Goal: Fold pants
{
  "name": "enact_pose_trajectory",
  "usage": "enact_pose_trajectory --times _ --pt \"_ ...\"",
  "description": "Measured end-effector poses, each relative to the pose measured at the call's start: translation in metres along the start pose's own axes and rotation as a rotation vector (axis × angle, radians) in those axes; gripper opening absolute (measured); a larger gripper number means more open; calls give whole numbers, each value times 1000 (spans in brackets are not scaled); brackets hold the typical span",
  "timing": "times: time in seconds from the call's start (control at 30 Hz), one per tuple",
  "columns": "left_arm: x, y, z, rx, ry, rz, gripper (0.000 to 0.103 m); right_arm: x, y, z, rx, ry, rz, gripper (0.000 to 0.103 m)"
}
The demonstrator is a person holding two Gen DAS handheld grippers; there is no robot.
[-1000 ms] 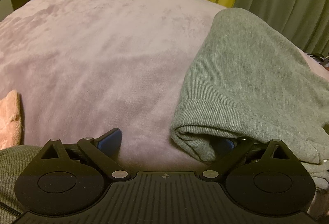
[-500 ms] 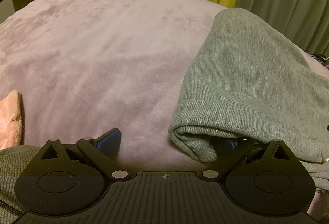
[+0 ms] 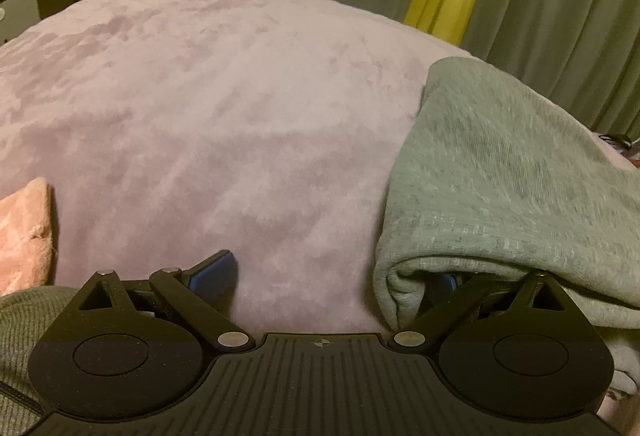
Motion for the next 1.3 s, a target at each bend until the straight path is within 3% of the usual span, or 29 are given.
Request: enact_pose_trajectory --times 0.17,0.3,0.4,0.5,0.57,0.63,0.73,0.8,0.9,1.0,1.2,1.3 --pt "2 0 -2 -5 10 2 100 -9 -12 23 -33 -12 -73 35" --pt "3 4 -4 -10 22 14 100 -22 -23 38 -97 -6 -176 51" --pt "4 10 -7 -13 29 34 100 -16 -17 42 -73 -61 -212 68" --pt "8 23 -11 -28 32 58 100 -9 -5 39 -106 -5 -231 73" --pt "10 33 -14 -34 28 59 100 -4 11 37 -140 48 -215 74" --pt "13 45 -18 -52 36 75 100 4 26 36 -165 84 -180 83" --pt "25 67 -20 -8 47 187 100 17 39 42 -178 72 -129 84" --pt "36 72 -16 -55 34 203 100 25 38 46 -172 52 -109 84" --pt "46 58 3 -135 -51 118 100 32 25 44 -167 66 -115 84" --pt "42 31 26 -146 -136 21 100 32 1 33 -164 123 -126 84" --pt "38 -21 39 -124 -168 -89 100 23 -56 45 -161 122 -262 88" --pt "45 -40 32 -182 -154 -141 100 26 -70 61 -94 67 -315 97"
Point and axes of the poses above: each gripper's, at about its wrist camera, not at the fingertips, and y roughly against the way its jaws point, z to its right, x to its top, the point moved 3 cm from there along -y, roughly the way its jaws point, and after that the axes turned 4 degrees about x, right-handed, at the moved point
